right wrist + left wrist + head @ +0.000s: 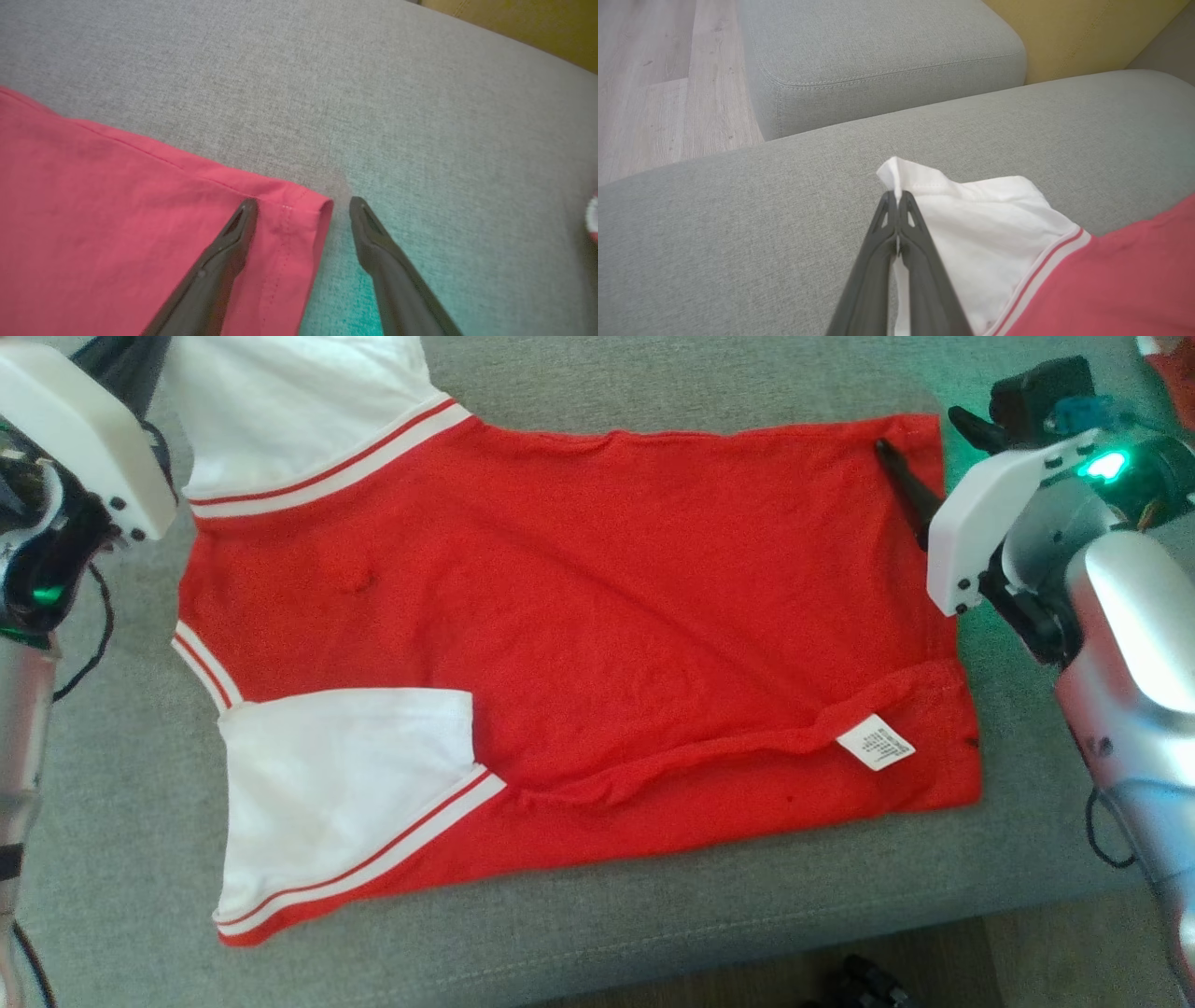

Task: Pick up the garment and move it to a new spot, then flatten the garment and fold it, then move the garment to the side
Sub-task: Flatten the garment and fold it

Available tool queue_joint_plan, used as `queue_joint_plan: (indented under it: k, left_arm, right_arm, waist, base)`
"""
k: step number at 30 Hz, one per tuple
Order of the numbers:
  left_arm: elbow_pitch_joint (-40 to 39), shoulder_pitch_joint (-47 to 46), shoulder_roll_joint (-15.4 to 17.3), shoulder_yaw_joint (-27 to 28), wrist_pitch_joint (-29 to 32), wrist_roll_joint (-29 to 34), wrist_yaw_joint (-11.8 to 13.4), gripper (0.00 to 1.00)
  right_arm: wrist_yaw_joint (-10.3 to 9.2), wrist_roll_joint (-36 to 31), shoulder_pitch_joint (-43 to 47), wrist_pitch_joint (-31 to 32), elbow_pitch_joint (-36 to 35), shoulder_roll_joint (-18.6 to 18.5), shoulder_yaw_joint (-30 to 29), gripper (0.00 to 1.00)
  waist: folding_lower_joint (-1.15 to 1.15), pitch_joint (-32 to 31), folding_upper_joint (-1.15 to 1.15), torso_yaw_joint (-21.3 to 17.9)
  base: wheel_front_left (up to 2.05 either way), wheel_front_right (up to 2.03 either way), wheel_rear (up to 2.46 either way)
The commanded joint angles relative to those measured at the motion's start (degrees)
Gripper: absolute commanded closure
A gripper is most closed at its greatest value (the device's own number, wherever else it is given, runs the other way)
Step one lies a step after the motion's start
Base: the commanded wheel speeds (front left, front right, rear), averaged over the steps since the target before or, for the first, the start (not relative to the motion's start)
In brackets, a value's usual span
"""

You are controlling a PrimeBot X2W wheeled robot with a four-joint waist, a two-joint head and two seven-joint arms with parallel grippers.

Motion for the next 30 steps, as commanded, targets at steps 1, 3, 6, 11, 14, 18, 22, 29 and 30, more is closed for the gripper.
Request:
queue_joint_plan:
  k: [1,3,6,11,14,18,22,29,30]
  left_arm:
    - [-2.1,-1.3,2.3,2.1,-0.6,-0.4,-0.2,1.00]
    - [-1.9,-1.3,2.1,1.8,-0.9,-0.5,-0.2,1.00]
    - [-1.4,-1.3,2.0,1.5,-1.4,-0.8,-0.3,1.00]
    - [-0.9,-1.4,1.7,0.9,-2.4,-1.1,-0.3,1.00]
    - [-1.0,-1.1,1.6,1.0,-3.9,-1.3,-0.4,1.00]
    - [-2.3,0.2,1.3,1.8,-7.0,-2.2,-0.4,1.00]
    - [-6.3,4.5,1.3,2.6,-9.6,-3.7,-0.4,1.00]
    - [-17.5,18.5,2.4,5.5,-13.7,-5.5,2.5,1.00]
    - [-19.4,20.8,2.4,6.1,-14.3,-5.7,3.2,1.00]
  right_arm:
    - [0.37,0.9,-1.1,0.4,-0.6,-0.8,1.0,0.00]
    - [0.37,1.8,-2.0,0.9,0.9,-1.0,2.2,0.00]
    - [0.37,3.8,-3.0,1.7,3.2,-1.0,3.6,0.29]
    - [0.37,6.0,-4.5,1.5,6.2,-1.4,5.4,1.00]
    - [0.37,6.6,-5.2,-1.3,6.9,-1.7,5.8,1.00]
    - [0.37,6.9,-5.4,-6.6,7.6,-1.3,5.6,1.00]
    - [0.37,8.2,-3.3,-10.9,6.5,-1.2,6.4,1.00]
    - [0.37,11.1,5.6,-16.4,-0.3,-3.5,5.7,1.00]
    - [0.37,11.4,7.3,-16.9,-1.6,-3.8,5.2,1.00]
  waist:
    - [0.00,0.0,0.00,0.4]
    - [0.00,0.1,0.00,0.6]
    - [0.00,0.0,0.00,0.9]
    - [0.00,-0.4,0.00,1.3]
    - [0.00,-1.2,0.00,1.3]
    - [0.00,-2.8,0.00,1.4]
    - [0.00,-4.7,0.00,1.5]
    - [0.00,-8.9,0.00,1.6]
    - [0.00,-9.4,0.00,1.6]
  base:
    - [0.00,0.00,0.00]
    - [0.00,0.00,0.00]
    - [0.00,0.00,0.00]
    - [0.00,0.00,0.00]
    - [0.00,0.00,0.00]
    - [0.00,0.00,0.00]
    - [0.00,0.00,0.00]
    - [0.00,0.00,0.00]
    - [0.00,0.00,0.00]
